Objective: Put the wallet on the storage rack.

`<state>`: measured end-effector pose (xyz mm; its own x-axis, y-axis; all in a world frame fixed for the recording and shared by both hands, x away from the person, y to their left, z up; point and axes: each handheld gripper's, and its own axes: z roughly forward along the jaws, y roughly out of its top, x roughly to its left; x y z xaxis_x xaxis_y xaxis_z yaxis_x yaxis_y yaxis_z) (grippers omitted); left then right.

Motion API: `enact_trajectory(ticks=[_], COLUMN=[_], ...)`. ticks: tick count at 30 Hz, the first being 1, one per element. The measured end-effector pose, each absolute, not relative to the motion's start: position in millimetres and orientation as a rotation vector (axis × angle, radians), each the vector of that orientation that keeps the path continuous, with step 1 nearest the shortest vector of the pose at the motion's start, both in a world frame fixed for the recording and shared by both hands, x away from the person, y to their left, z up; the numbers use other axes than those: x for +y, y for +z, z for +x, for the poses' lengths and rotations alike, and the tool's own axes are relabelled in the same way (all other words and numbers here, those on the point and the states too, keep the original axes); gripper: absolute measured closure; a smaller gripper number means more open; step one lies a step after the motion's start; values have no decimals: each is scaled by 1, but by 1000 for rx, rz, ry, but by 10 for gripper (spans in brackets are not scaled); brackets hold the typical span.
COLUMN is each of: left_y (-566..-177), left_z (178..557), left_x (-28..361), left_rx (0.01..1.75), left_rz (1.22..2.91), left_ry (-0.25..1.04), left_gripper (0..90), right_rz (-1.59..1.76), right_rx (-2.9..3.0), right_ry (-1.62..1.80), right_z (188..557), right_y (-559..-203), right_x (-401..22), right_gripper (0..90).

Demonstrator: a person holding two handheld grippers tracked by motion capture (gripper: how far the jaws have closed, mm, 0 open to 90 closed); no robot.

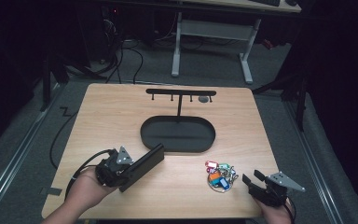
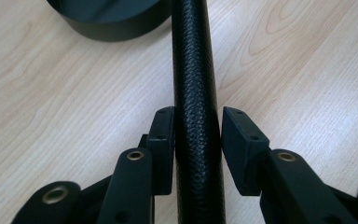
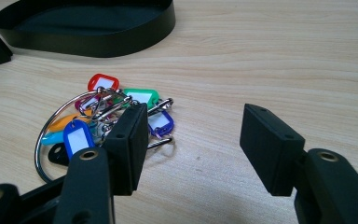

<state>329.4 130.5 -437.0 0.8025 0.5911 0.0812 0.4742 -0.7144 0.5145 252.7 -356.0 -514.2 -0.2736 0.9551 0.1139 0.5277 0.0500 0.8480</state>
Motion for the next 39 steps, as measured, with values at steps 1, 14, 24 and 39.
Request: enact_trajectory(ticks=[1,14,24,39], left_y=[-437,-444,-440,-416], left_z=[330,335,329,330], left_x=[130,132,128,121], left_rx=[795,797,719,593], left_rz=[2521,2555,2556,2524], left_ry=[324,255,339,456], left_gripper=[655,670,743,741], right_rz=[1486,1489,1490,1487], right_rx=[1843,1840,1840,1837], right_ry=[1141,1140,1137,1136], right_z=[253,252,252,251], right_y=[-514,-514,-514,-513], right_x=[-356,-357,-357,-357], right_gripper=[425,425,427,427])
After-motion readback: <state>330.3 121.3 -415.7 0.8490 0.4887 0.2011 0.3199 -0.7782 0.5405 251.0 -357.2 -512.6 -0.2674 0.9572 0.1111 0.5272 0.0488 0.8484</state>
